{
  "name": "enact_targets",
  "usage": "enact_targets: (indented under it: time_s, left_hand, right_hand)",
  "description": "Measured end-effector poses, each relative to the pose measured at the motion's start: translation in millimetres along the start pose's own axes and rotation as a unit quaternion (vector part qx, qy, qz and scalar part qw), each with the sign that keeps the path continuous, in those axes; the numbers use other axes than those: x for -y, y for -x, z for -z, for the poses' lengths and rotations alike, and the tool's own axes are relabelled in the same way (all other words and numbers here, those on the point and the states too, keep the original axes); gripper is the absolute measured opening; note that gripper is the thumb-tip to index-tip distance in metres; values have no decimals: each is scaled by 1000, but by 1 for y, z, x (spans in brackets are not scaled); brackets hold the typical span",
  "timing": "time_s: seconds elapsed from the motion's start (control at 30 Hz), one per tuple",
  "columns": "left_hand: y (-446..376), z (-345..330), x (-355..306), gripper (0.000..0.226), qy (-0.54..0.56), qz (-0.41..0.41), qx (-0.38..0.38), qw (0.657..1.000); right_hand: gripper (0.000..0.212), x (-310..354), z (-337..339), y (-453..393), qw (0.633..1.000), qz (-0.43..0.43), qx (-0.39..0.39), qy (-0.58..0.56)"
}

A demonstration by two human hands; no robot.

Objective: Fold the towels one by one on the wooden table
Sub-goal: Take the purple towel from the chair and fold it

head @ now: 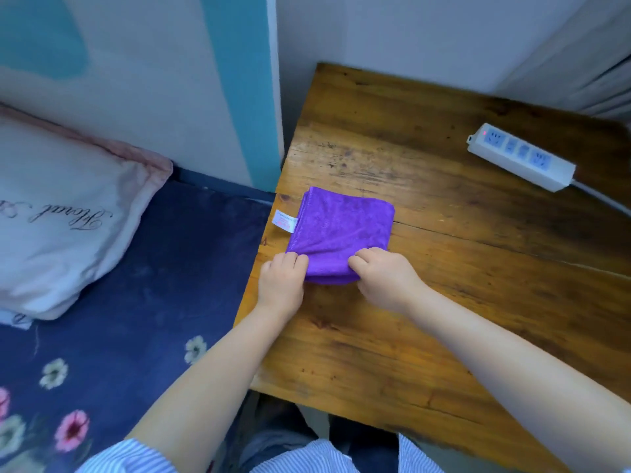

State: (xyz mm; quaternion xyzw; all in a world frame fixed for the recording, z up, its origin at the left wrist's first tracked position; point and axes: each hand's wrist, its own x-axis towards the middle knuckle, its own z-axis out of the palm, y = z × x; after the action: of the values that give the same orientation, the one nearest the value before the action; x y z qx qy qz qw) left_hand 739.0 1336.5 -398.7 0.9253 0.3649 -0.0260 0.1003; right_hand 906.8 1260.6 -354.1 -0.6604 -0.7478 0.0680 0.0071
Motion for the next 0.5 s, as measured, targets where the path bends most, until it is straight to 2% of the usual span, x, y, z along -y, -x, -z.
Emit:
enact_targets:
  time_s: [0.03,0.1,0.17,0.27,0.4,0.5]
  left_hand:
    - [4,6,0,14,7,10,-15,1000]
    - [17,18,0,24,30,27,-52,998]
    - [38,33,3,29,48,53,-93,993]
    - [72,51,15,33,96,102,-112,984]
    - [139,85,29,48,158,243,-123,949]
    - [214,103,39,39,154,351,-127,915]
  right_hand:
    - [8,-4,7,1,1000,9,-5,-11]
    - [26,-10,16,1,999,31,-13,-26]
    - [29,-4,25,0,997,52,-20,-51]
    - [31,17,41,-8,992,83,-40,-88]
    - [35,75,66,-18,984,160,-13,-78]
    - [38,138,74,-15,971,225,19,-80]
